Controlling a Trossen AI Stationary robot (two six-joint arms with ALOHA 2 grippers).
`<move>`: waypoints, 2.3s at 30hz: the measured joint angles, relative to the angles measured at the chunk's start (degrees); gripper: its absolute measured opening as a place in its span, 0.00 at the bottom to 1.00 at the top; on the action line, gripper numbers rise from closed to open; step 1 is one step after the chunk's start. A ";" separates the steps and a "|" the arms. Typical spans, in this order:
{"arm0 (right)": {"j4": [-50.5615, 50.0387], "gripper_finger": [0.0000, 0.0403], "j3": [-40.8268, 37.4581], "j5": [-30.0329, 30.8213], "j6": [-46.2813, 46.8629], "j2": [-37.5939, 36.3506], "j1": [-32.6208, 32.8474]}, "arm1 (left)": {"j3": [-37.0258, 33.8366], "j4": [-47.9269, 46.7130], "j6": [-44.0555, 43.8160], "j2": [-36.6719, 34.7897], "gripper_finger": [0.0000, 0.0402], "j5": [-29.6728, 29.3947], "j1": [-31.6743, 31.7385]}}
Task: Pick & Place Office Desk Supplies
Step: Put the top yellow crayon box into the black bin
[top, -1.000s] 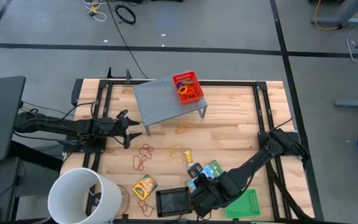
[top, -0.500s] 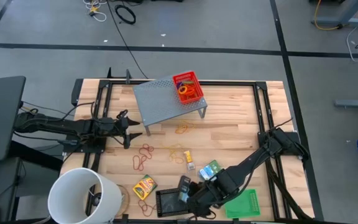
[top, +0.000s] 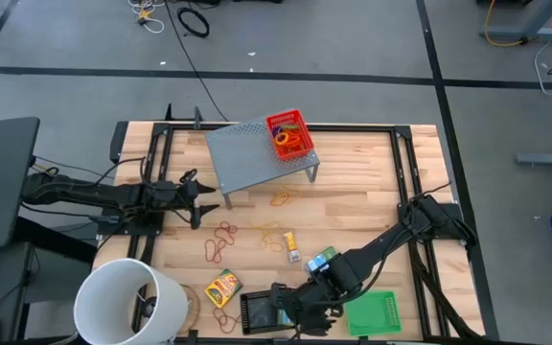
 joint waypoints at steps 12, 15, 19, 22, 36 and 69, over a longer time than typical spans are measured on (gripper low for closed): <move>-5.02 0.13 -0.07 -1.09 -13.49 0.51 -0.99 | 0.00 0.02 -0.19 -0.02 0.65 -0.68 -0.01; -4.68 0.13 -0.04 -2.38 -15.95 1.09 -1.66 | 0.00 0.03 -0.75 -0.02 0.65 -1.31 0.00; -3.94 0.13 -0.15 -3.38 -18.38 2.37 -2.34 | 0.02 0.05 -0.72 0.00 0.65 -1.36 0.00; -3.06 0.13 -0.07 -5.07 -19.20 3.46 -2.72 | 0.01 0.21 -0.36 -0.01 0.65 -1.36 0.00; -2.41 0.13 -0.07 -8.09 -19.25 8.66 -3.62 | 0.00 0.34 1.01 0.00 0.65 -2.84 0.00; -1.25 0.32 -0.07 -6.34 -11.05 9.09 -3.84 | 0.02 0.05 1.17 0.00 0.65 -2.80 0.00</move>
